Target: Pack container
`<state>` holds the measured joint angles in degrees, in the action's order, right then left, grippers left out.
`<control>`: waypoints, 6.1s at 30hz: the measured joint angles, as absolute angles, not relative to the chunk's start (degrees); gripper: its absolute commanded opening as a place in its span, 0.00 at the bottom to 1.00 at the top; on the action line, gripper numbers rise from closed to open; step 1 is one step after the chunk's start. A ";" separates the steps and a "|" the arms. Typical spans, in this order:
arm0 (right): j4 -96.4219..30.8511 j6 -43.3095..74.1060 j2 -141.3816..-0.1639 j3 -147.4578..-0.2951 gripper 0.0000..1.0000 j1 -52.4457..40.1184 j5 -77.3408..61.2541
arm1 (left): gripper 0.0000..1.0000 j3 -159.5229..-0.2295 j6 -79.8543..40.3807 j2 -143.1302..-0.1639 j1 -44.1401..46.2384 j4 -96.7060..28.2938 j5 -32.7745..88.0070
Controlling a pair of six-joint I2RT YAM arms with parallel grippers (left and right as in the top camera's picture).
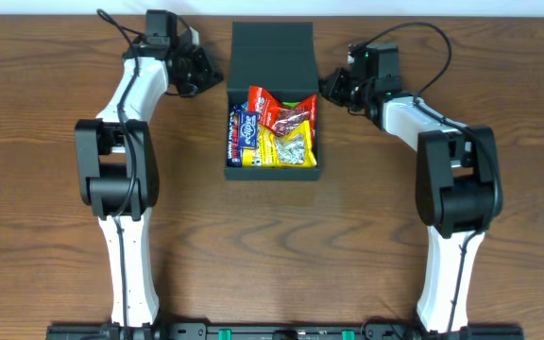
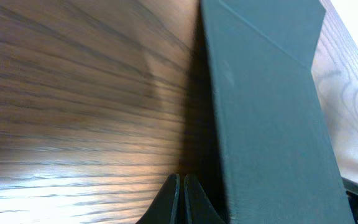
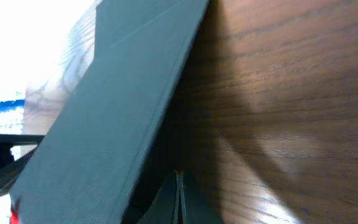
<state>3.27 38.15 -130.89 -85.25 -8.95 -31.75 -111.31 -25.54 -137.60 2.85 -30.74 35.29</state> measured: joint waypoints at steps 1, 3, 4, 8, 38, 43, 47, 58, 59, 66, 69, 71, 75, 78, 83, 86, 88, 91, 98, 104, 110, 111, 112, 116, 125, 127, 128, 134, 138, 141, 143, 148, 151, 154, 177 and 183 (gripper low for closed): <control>3.51 38.44 -131.35 -85.32 0.02 -9.13 -31.92 | 0.06 -111.31 -25.54 -137.60 3.14 -30.79 35.46; 3.75 38.92 -131.90 -85.34 0.02 -9.63 -32.05 | 0.06 -111.31 -25.54 -137.60 3.77 -30.72 35.97; 4.10 39.07 -131.96 -85.36 0.02 -9.72 -31.94 | 0.05 -111.31 -25.52 -137.60 4.08 -30.46 35.99; 7.22 39.53 -131.96 -85.54 0.01 -9.74 -32.01 | 0.06 -111.31 -25.50 -137.60 4.12 -29.98 36.42; 24.58 36.82 -132.51 -85.58 0.01 -5.28 -53.54 | 0.06 -114.39 -20.51 -137.60 2.39 -23.40 46.98; 25.58 36.84 -132.51 -85.89 0.02 -4.99 -55.99 | 0.06 -117.73 -20.49 -137.60 2.39 -23.38 48.77; 25.63 36.84 -132.51 -86.63 0.02 -4.97 -58.78 | 0.06 -118.96 -19.18 -137.58 2.35 -23.86 50.39; 19.14 36.93 -132.51 -87.29 0.02 -4.99 -65.45 | 0.06 -118.98 -12.97 -137.47 0.78 -34.15 51.31; 18.98 36.91 -132.51 -87.29 0.02 -4.99 -65.60 | 0.05 -118.98 -12.62 -137.47 0.47 -34.96 51.33; 18.35 36.91 -132.51 -87.29 0.01 -4.95 -66.02 | 0.06 -118.98 -10.37 -137.47 -0.78 -40.23 50.74; 17.17 36.91 -132.51 -87.29 0.02 -4.75 -65.95 | 0.05 -118.98 -10.15 -137.47 -1.04 -41.63 50.04; 16.97 36.91 -132.51 -87.29 0.01 -4.36 -65.78 | 0.06 -118.98 -10.02 -137.47 -1.19 -42.30 49.50; 16.93 36.91 -132.51 -87.29 0.01 -2.59 -65.17 | 0.06 -118.98 -9.96 -137.21 -1.67 -44.40 47.99; 16.93 36.91 -132.51 -87.29 0.02 -1.17 -64.75 | 0.06 -118.98 -8.84 -136.16 -1.89 -47.07 45.28; 13.37 36.56 -132.51 -87.39 0.02 0.89 -62.37 | 0.06 -118.98 -5.45 -129.73 -1.98 -51.64 38.92; 7.33 34.50 -132.51 -87.48 0.02 1.69 -57.95 | 0.06 -118.98 -2.74 -123.72 -1.76 -54.17 36.88; 4.58 32.84 -132.51 -87.53 0.01 2.13 -55.05 | 0.06 -119.02 -1.28 -121.01 -1.48 -56.14 35.73; 0.91 29.95 -132.46 -87.59 0.02 2.37 -50.68 | 0.06 -119.17 0.69 -117.69 -0.71 -59.16 33.23; -9.17 21.76 -128.51 -87.57 0.02 2.46 -42.85 | 0.06 -119.28 2.52 -116.90 -0.25 -64.51 30.83; -20.60 15.64 -115.26 -87.83 0.02 2.46 -40.93 | 0.06 -119.28 4.97 -116.90 0.86 -67.70 30.41; -35.77 13.19 -106.91 -88.14 0.02 2.35 -39.46 | 0.06 -118.89 7.79 -116.90 5.54 -68.88 30.41; -38.65 13.04 -105.71 -88.14 0.02 2.24 -38.65 | 0.06 -118.28 8.03 -116.90 6.48 -68.88 30.39; -41.93 12.51 -104.22 -88.09 0.01 1.91 -37.85 | 0.06 -117.12 8.56 -116.90 7.68 -68.90 30.44; -50.74 10.72 -96.92 -87.94 0.02 -0.89 -35.99 | 0.06 -111.68 10.70 -116.90 11.53 -67.44 30.65; -50.96 9.56 -76.27 -74.02 0.02 -8.54 -30.61 | 0.06 -101.23 12.08 -116.90 14.46 -60.77 31.24; -47.86 9.78 -73.45 -67.55 0.02 -10.50 -29.87 | 0.06 -100.03 12.10 -116.90 15.44 -59.07 31.24; -46.15 10.00 -72.84 -65.04 0.02 -11.09 -29.63 | 0.06 -99.74 12.08 -116.90 15.75 -58.46 31.27; -34.76 12.95 -72.29 -49.87 0.02 -15.18 -28.49 | 0.06 -98.89 12.08 -116.90 17.72 -56.47 31.05; -26.02 16.45 -72.29 -42.92 0.02 -18.02 -26.87 | 0.06 -98.70 12.08 -116.90 18.24 -56.14 30.57; -20.03 19.09 -72.31 -38.89 0.01 -20.10 -23.64 | 0.06 -97.73 12.08 -116.90 18.35 -55.33 30.35; -16.19 20.16 -72.31 -36.73 0.02 -21.71 -22.06 | 0.06 -96.62 12.08 -116.90 18.35 -54.96 30.11; -8.51 22.63 -73.10 -33.58 0.02 -25.47 -18.20 | 0.06 -95.20 12.08 -116.90 18.35 -54.33 29.98; -5.74 24.47 -75.90 -33.52 0.02 -27.07 -15.25 | 0.06 -95.20 12.08 -116.90 18.39 -53.91 29.98; -0.36 25.96 -80.38 -33.26 0.02 -28.08 -13.41 | 0.06 -95.20 12.08 -116.90 18.41 -53.80 29.95; 17.43 34.35 -92.53 -33.04 0.02 -29.87 -9.26 | 0.06 -95.20 12.08 -116.90 18.44 -53.87 29.98; 20.23 34.57 -92.53 -33.01 0.02 -33.30 -10.44 | 0.06 -95.20 12.08 -116.90 18.44 -53.87 29.98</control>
<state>20.23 34.57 -92.53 -33.01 -33.30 -10.44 -95.20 12.08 -116.90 18.44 -53.87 29.98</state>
